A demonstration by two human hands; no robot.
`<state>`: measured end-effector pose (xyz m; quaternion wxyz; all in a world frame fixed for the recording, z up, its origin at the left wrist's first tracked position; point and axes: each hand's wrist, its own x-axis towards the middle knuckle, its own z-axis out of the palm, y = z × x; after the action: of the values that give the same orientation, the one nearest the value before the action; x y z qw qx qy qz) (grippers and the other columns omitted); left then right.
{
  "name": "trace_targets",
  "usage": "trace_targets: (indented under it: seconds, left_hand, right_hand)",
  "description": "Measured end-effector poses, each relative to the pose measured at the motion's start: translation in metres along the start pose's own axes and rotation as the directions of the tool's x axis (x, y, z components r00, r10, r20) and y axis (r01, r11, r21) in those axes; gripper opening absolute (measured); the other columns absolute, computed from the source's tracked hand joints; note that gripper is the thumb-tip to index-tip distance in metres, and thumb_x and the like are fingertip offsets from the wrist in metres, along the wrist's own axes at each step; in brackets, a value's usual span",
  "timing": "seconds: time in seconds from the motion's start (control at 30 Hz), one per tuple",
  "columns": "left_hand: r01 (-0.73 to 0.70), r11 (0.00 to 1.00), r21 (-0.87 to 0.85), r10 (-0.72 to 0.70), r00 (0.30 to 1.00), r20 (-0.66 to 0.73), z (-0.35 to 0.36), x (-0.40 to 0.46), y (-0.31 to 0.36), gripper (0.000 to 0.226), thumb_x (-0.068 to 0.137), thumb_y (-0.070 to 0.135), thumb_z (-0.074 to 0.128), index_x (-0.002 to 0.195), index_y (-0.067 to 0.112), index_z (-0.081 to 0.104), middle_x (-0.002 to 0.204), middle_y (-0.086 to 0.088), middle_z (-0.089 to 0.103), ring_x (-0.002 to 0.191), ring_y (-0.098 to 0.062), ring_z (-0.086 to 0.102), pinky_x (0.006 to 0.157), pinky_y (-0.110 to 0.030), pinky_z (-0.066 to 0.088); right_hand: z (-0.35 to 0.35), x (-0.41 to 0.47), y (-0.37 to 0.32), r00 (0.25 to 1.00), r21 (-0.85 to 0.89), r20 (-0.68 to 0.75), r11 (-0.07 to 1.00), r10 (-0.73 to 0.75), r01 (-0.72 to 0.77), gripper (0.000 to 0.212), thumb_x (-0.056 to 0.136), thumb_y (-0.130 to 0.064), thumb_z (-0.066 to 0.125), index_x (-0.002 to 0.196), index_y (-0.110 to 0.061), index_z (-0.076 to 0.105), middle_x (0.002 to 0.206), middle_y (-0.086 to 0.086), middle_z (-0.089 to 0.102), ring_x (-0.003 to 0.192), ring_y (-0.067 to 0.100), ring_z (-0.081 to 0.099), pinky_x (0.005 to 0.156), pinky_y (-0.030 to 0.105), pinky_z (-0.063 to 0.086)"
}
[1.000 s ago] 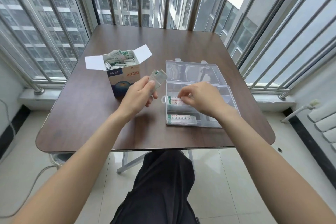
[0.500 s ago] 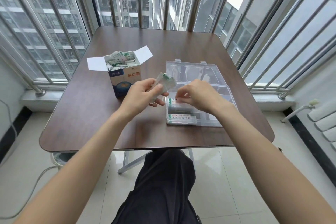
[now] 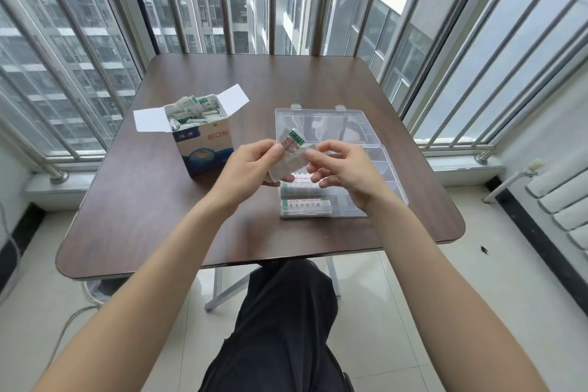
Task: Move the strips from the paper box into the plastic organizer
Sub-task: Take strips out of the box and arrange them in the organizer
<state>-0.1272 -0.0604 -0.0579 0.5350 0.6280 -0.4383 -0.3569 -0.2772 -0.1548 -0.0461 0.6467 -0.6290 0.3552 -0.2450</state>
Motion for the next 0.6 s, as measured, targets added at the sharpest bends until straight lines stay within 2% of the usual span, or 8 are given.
trace_targets:
  seconds: [0.07,0.17,0.23,0.3,0.37,0.43,0.6]
  left_hand:
    - [-0.015,1.0,0.012,0.015,0.998,-0.061,-0.004,0.001,-0.002,0.017,0.097,0.021,0.05,0.091,0.023,0.066,0.082,0.006,0.068,0.07,-0.005,0.068,0.064,-0.023,0.054]
    - [-0.014,1.0,0.005,0.014,0.996,-0.093,-0.012,0.001,-0.007,0.014,0.094,0.018,0.056,0.091,0.025,0.067,0.084,0.006,0.068,0.072,-0.002,0.065,0.063,-0.019,0.053]
    - [-0.015,1.0,0.025,0.017,0.995,-0.094,-0.015,0.0,-0.009,0.015,0.091,0.016,0.059,0.087,0.028,0.068,0.078,0.008,0.066,0.069,0.001,0.059,0.062,-0.018,0.053]
    - [-0.016,0.999,0.047,0.02,0.996,-0.083,-0.015,-0.002,-0.01,0.014,0.089,0.016,0.063,0.085,0.029,0.068,0.074,0.01,0.066,0.066,0.003,0.056,0.062,-0.016,0.05]
    - [-0.033,0.997,0.068,0.037,0.997,-0.064,-0.013,-0.004,-0.009,0.012,0.086,0.017,0.067,0.084,0.028,0.07,0.07,0.014,0.066,0.065,0.002,0.054,0.06,-0.01,0.044]
    - [-0.042,0.997,0.07,0.046,0.998,-0.049,-0.01,-0.007,-0.008,0.008,0.084,0.018,0.068,0.082,0.026,0.07,0.065,0.014,0.066,0.062,0.003,0.052,0.058,-0.008,0.04]
    - [-0.036,0.999,0.039,0.038,0.998,-0.047,-0.003,-0.009,-0.009,0.006,0.081,0.017,0.071,0.081,0.022,0.069,0.064,0.014,0.066,0.061,0.003,0.055,0.059,-0.009,0.041]
  right_hand:
    - [-0.008,-0.009,0.002,1.0,0.051,-0.006,0.999,-0.011,0.011,0.008,0.088,-0.013,0.064,0.083,-0.007,0.064,0.067,0.004,0.067,0.056,0.011,0.064,0.054,0.019,0.052]
    - [-0.022,-0.024,0.007,0.999,0.035,-0.053,0.999,0.004,-0.002,0.021,0.089,-0.022,0.063,0.084,-0.003,0.068,0.074,0.006,0.068,0.065,0.014,0.068,0.059,0.021,0.053]
    - [-0.029,-0.029,0.011,0.998,-0.074,-0.067,0.997,-0.001,-0.004,0.015,0.087,-0.019,0.066,0.083,-0.004,0.069,0.073,0.004,0.068,0.062,0.012,0.066,0.055,0.019,0.051]
    - [-0.031,-0.029,0.015,0.999,-0.262,-0.05,0.965,-0.02,0.006,0.003,0.081,-0.01,0.071,0.081,-0.007,0.07,0.069,0.001,0.068,0.055,0.006,0.06,0.05,0.018,0.045]
    - [-0.027,-0.025,0.018,0.997,-0.479,-0.045,0.877,-0.064,0.035,0.005,0.077,-0.011,0.075,0.076,-0.015,0.071,0.067,-0.002,0.066,0.056,0.002,0.054,0.054,0.019,0.042]
    - [-0.018,-0.021,0.02,0.988,-0.667,-0.063,0.742,-0.139,0.062,0.008,0.073,-0.019,0.076,0.072,-0.023,0.069,0.067,-0.006,0.064,0.064,0.005,0.055,0.063,0.024,0.044]
    - [-0.001,-0.02,0.022,0.981,-0.85,-0.093,0.526,-0.172,0.012,0.011,0.074,-0.03,0.074,0.078,-0.026,0.065,0.076,-0.01,0.064,0.083,0.012,0.058,0.065,0.026,0.039]
